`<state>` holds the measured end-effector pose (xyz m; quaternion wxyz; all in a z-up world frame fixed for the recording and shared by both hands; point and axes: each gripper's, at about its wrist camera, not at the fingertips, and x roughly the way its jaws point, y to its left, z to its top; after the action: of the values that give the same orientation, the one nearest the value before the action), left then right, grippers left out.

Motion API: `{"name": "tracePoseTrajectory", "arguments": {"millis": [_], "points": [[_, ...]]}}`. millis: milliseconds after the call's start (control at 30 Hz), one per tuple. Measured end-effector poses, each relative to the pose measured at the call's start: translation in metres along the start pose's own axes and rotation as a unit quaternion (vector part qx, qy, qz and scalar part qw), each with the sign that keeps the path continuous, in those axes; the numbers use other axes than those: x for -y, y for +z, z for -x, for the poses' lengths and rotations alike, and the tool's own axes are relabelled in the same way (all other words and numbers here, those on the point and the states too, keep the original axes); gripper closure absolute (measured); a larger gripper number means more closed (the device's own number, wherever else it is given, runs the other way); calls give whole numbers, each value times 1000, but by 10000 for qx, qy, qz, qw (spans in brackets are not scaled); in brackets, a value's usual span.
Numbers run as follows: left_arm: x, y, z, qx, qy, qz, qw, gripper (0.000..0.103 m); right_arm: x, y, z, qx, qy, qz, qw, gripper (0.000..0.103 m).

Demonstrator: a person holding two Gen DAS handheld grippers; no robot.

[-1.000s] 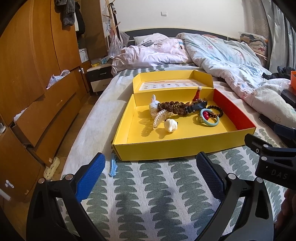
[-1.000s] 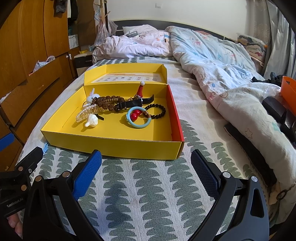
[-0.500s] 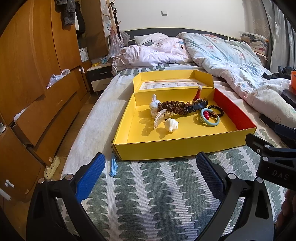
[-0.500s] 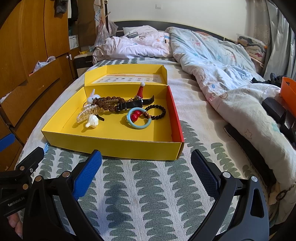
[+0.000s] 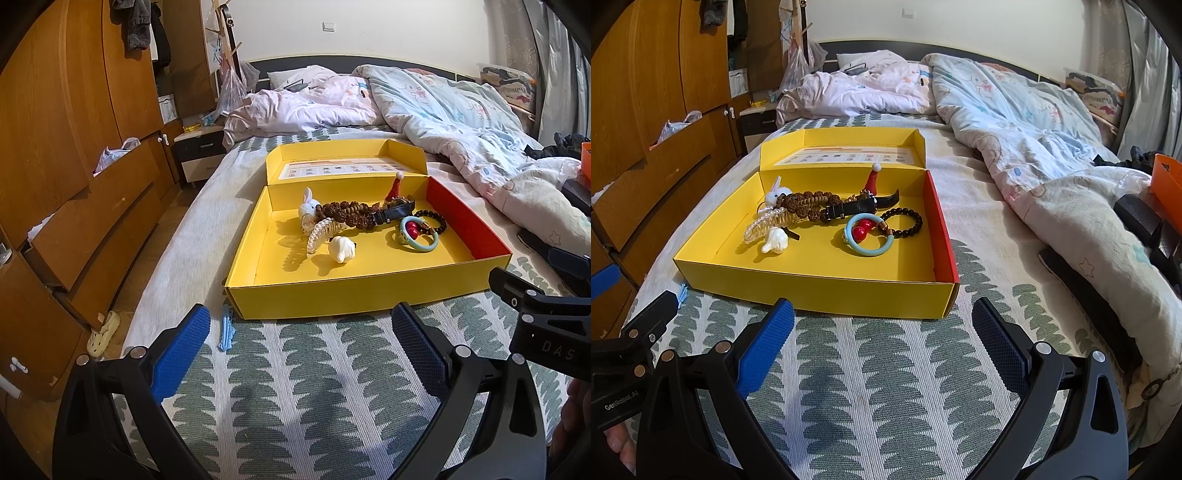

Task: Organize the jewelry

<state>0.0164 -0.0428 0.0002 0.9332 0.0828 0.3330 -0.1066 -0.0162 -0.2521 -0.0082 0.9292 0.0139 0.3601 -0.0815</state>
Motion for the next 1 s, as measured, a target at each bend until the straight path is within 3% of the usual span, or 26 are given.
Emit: {"name": "tracePoseTrajectory", "arguments": {"millis": [767, 1000], "points": [[-1, 0, -1, -14, 37, 39, 10000, 6, 5, 1, 1, -29, -7, 21, 10000, 6], [8, 0, 6, 167, 5, -138, 9998, 6, 6, 1, 1, -18, -18, 29, 10000, 6]]}}
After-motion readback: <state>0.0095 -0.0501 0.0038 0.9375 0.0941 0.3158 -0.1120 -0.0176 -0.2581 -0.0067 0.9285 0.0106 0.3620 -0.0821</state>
